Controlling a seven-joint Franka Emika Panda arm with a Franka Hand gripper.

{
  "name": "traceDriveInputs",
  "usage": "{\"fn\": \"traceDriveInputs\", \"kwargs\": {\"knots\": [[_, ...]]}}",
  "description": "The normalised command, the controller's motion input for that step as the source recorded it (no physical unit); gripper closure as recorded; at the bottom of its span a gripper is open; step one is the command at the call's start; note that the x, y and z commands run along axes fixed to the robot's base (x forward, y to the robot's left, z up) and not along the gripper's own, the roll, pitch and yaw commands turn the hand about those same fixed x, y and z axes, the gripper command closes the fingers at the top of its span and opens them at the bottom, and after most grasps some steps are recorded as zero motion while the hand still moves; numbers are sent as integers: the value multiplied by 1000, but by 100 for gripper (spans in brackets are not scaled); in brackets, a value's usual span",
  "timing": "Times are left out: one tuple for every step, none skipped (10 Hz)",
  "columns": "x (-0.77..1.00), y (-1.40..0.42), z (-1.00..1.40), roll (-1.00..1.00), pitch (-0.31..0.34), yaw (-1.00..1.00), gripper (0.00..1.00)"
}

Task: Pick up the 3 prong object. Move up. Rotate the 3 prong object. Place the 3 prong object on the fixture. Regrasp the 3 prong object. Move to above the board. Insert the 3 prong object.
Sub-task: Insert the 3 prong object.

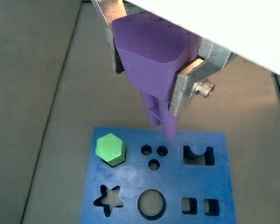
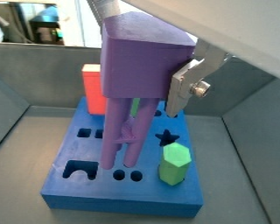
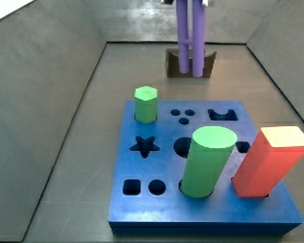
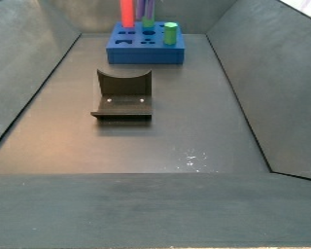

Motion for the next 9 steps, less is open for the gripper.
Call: {"fn": "traceDriveInputs", "kwargs": {"knots": [[74, -83, -286, 163, -59, -366, 100], [83, -80, -249, 191, -1, -400, 100], [71, -97, -263, 206, -3, -389, 100], [77, -111, -243, 217, 0, -391, 100], [129, -123, -263, 223, 0, -383, 100], [117, -109, -206, 176, 117, -403, 100], [63, -109, -169, 151, 187, -366, 100], [100, -31, -134, 114, 201, -363, 100], [51, -63, -223, 119, 229, -351, 100]]}}
